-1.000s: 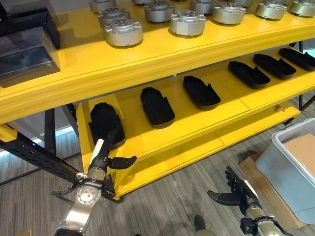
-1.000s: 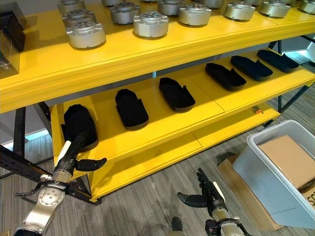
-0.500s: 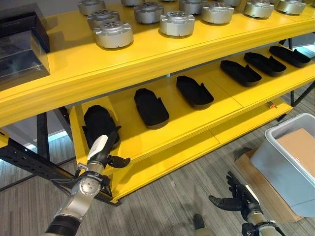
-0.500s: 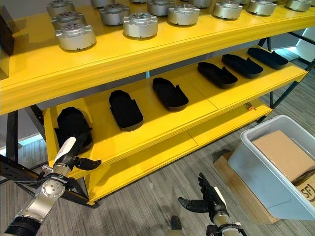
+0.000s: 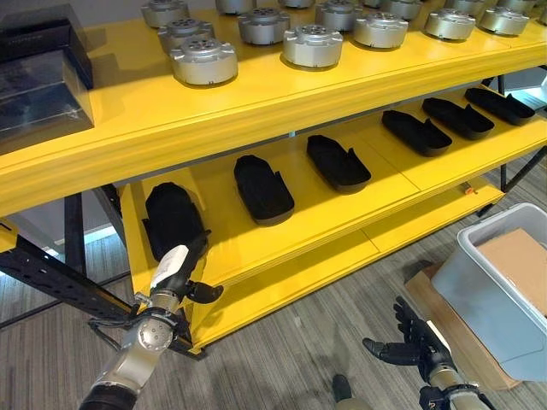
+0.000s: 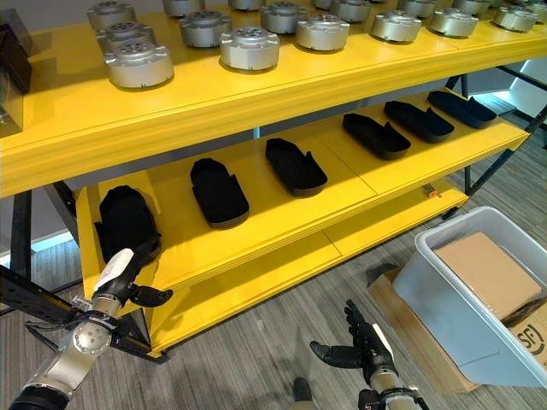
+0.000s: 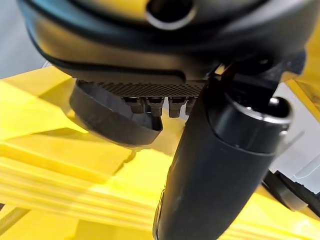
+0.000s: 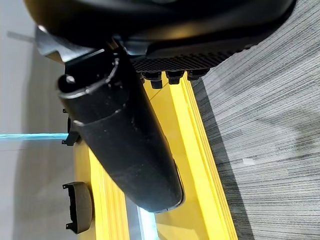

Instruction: Move parts from the plastic box to the shelf.

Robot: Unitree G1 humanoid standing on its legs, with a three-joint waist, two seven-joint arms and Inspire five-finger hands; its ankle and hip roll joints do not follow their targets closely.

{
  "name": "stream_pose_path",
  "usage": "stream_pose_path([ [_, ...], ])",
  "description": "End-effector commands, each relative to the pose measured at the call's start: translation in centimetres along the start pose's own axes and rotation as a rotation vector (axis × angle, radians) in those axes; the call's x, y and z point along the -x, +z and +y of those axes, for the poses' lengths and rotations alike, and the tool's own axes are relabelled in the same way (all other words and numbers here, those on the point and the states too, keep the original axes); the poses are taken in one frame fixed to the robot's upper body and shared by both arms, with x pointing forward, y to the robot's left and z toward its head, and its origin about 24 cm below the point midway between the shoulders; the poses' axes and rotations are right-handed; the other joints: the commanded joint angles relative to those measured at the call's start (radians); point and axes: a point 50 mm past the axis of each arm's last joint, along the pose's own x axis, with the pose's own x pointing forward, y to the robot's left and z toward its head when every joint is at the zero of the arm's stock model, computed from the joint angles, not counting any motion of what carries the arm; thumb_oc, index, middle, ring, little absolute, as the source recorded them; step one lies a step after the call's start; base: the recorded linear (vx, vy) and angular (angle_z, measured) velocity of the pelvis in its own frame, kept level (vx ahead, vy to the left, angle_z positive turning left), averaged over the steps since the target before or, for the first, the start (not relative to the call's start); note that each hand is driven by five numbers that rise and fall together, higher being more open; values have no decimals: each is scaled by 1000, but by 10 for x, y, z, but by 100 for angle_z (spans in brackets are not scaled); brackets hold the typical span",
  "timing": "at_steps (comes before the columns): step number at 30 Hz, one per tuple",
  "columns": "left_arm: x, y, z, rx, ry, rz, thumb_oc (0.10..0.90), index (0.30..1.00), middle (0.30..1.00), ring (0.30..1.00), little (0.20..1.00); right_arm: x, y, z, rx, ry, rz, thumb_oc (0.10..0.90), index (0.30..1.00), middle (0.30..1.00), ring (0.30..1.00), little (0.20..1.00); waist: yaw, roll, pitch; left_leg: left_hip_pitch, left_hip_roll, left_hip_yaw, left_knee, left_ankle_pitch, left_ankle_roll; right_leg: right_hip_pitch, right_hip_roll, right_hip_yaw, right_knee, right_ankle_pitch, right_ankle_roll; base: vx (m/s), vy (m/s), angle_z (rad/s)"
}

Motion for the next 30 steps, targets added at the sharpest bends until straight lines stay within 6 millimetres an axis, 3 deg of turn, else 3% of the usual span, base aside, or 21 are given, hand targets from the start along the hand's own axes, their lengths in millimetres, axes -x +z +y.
stream_pose_path([
  [1,-26,24,58,-66,220,-116,900,1000,1000,1000,1000,-8,50,-14,4,-43,-257,900,1000,1000,1000,1000,1,14,-4,39,50,19,12,-51,8,67,-33,-20,43,-112,20,0,0,0],
  [30,-31,-1,40,-140,145,14,900,1000,1000,1000,1000,-6,45,-14,7,-46,-235,900,1000,1000,1000,1000,-3,13,0,42,47,21,23,-59,9,68,-35,-23,48,-117,20,0,0,0],
])
